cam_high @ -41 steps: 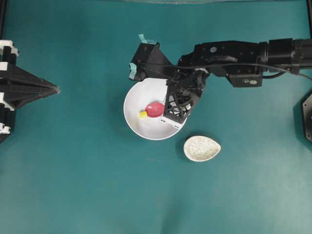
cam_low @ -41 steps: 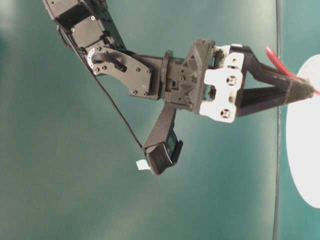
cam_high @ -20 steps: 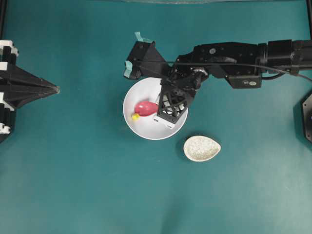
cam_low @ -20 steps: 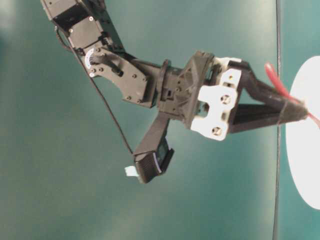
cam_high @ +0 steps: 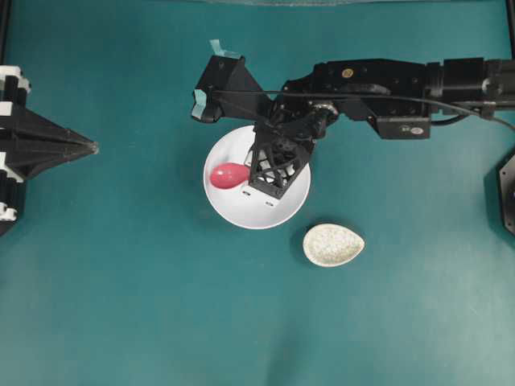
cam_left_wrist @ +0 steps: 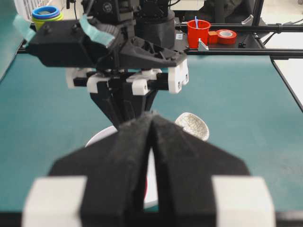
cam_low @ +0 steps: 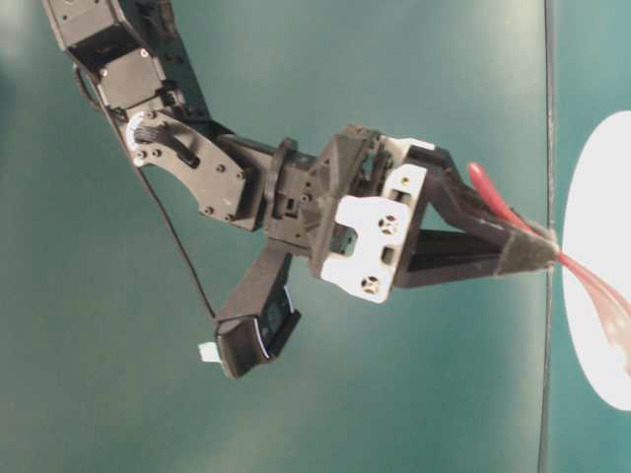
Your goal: Scoop the yellow hexagonal prism block from the bowl with a spoon using the right arm.
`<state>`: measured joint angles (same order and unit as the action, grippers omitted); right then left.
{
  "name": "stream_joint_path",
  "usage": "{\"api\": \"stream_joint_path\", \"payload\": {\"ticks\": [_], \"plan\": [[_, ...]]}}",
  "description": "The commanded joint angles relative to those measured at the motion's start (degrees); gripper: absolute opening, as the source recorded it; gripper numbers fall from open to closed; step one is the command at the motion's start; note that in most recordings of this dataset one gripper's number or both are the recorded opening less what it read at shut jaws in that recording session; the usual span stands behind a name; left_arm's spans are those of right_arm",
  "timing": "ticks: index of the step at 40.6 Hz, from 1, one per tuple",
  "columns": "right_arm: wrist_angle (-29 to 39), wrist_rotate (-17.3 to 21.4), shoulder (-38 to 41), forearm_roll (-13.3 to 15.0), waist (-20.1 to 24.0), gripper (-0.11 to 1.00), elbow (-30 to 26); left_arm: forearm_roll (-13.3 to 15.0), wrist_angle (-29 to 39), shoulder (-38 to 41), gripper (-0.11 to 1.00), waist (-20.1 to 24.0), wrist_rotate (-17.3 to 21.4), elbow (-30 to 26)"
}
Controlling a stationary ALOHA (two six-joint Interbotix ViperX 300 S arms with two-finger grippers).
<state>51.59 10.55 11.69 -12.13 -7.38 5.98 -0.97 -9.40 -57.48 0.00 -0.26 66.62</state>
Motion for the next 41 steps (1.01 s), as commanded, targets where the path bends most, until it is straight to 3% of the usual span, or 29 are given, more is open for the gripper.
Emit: {"api": "stream_joint_path", "payload": {"ticks": [1, 18, 23, 27, 41], "plan": [[1.14, 0.18, -3.08, 0.35, 0.09, 0.22, -1.49, -0.18, -0.26, 0.18, 0.00, -0.09, -0.09, -1.58], [7.21, 0.97, -7.82, 1.41, -0.18, 0.22, -1.49, -0.18, -0.26, 0.18, 0.00, -0.09, -0.09, -1.58], [9.58, 2.37, -7.91, 1.58, -0.44, 0.21, -1.49, -0.18, -0.26, 0.18, 0.00, -0.09, -0.09, -1.58], [11.25, 3.60, -7.91, 1.93, -0.44, 0.11, -1.41, -0.18, -0.26, 0.18, 0.00, -0.09, 0.00, -1.58], [15.03, 6.77, -8.26, 4.13, -0.44, 0.12, -1.05, -0.18, -0.18, 0.26, 0.00, -0.09, 0.00, -1.58]]}}
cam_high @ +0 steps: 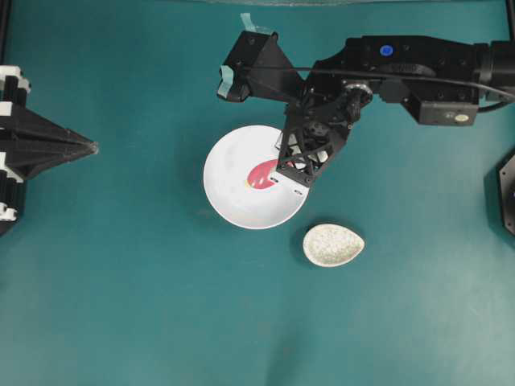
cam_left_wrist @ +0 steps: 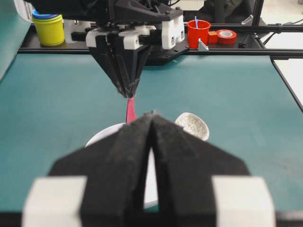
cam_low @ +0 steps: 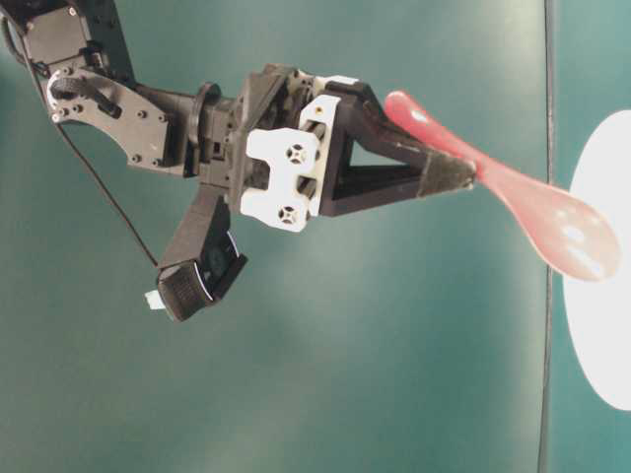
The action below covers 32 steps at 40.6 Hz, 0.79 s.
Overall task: Scoop the yellow hexagonal prism block from the bowl with a spoon using the right arm.
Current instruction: 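Carry the spoon back right and lower it onto the spoon rest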
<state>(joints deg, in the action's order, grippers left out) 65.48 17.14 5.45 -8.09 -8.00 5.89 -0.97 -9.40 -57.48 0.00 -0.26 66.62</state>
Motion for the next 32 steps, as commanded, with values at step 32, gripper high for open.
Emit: {"api": "stream_joint_path", "payload": {"ticks": [32], "plan": [[4.57, 9.32, -14.77, 0.00, 11.07, 0.12, 6.94, -0.18, 0.09, 0.18, 0.00, -0.09, -0.09, -1.67]]}}
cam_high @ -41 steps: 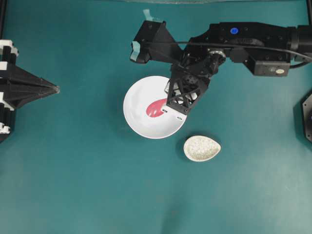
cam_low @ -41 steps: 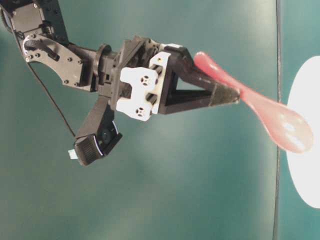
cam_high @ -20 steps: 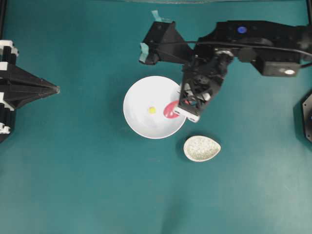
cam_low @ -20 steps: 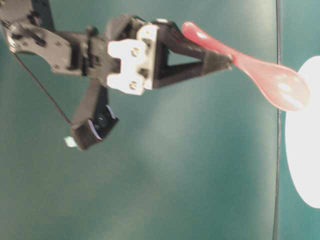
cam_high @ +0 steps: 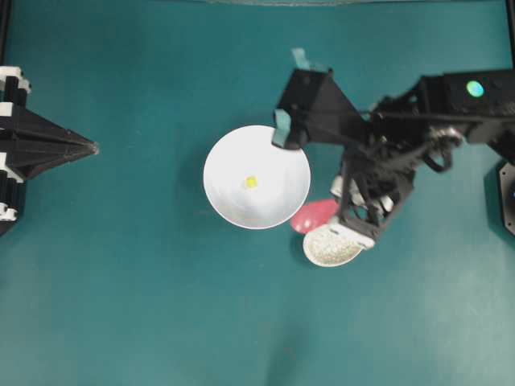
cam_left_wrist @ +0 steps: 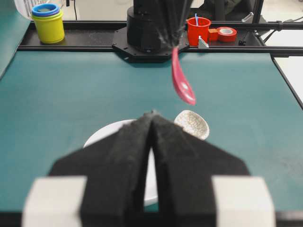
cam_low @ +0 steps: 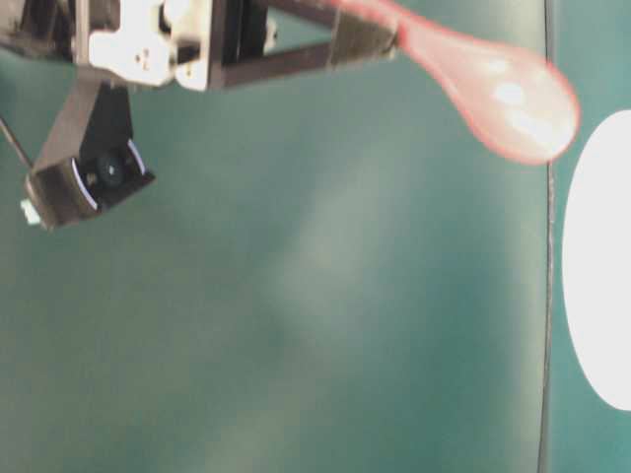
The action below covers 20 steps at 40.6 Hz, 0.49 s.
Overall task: Scoop the yellow hexagonal prism block from the bowl with a spoon using the right arm.
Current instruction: 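Carry the spoon back right and lower it onto the spoon rest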
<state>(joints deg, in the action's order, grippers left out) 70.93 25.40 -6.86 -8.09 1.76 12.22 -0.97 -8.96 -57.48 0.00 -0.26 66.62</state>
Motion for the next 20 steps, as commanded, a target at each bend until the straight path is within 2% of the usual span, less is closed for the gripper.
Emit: {"api": "stream_joint_path", "payload": {"ticks": [1, 12, 20], "plan": [[-1.23, 1.49, -2.81, 0.00, 1.67, 0.12, 1.05, -0.18, -0.35, 0.18, 0.00, -0.09, -0.09, -1.67], [-9.23, 7.03, -8.00, 0.26, 5.10, 0.11, 8.70, -0.18, -0.62, 0.18, 0.00, -0.09, -0.35, -1.67], [-14.50, 8.70, -9.93, 0.26, 5.36, 0.12, 14.50, -0.18, -0.53, 0.00, 0.00, -0.09, -0.44, -1.67]]}}
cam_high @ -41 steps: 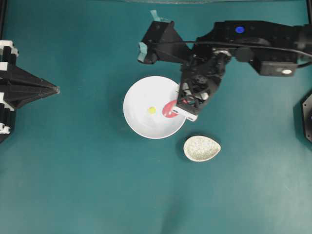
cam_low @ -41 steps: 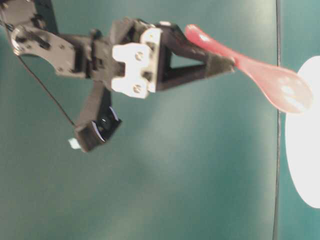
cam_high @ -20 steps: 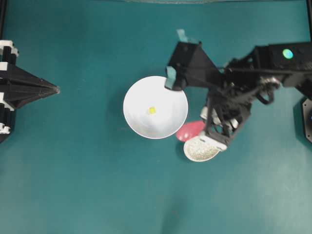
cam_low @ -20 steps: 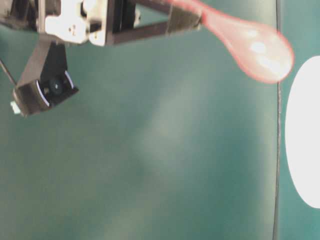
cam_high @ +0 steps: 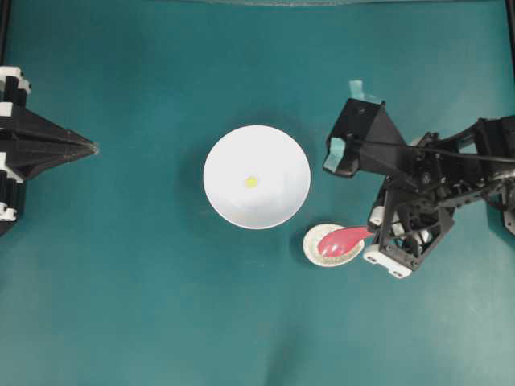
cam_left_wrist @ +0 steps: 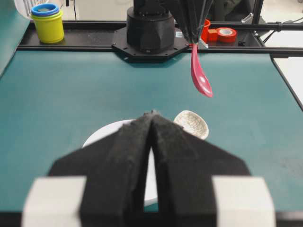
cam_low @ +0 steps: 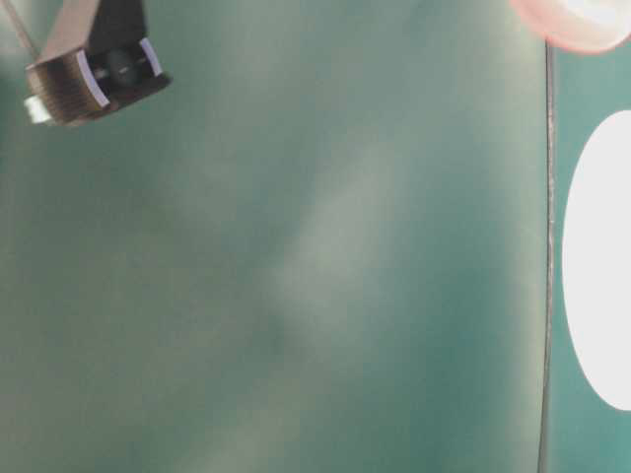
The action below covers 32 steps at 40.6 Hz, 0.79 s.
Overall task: Scoop the yellow hexagonal prism block from the bowl with a spoon using the right arm.
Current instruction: 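Carry the spoon back right and lower it onto the spoon rest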
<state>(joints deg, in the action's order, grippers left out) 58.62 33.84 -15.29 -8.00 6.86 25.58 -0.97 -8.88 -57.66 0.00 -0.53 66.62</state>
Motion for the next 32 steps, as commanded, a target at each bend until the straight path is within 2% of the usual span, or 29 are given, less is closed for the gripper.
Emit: {"api": "stream_joint_path", "payload": {"ticks": [1, 7, 16, 32], "plan": [[-2.81, 0.26, -1.58, 0.18, 0.26, 0.12, 1.67, -0.18, -0.70, 0.09, 0.00, -0.09, -0.18, -1.67], [-6.77, 0.26, -1.58, 0.26, 0.18, 0.11, 4.39, -0.18, -0.35, -0.26, 0.00, -0.09, -0.26, -1.76], [-11.16, 0.26, -1.58, 2.29, 0.18, 0.11, 8.00, -0.18, -0.26, -0.35, 0.00, -0.09, -0.26, -1.76], [-21.71, 0.26, -0.18, 3.08, 0.18, 0.11, 14.94, -0.18, 0.00, -0.35, 0.00, -0.09, -0.26, -1.76]]}}
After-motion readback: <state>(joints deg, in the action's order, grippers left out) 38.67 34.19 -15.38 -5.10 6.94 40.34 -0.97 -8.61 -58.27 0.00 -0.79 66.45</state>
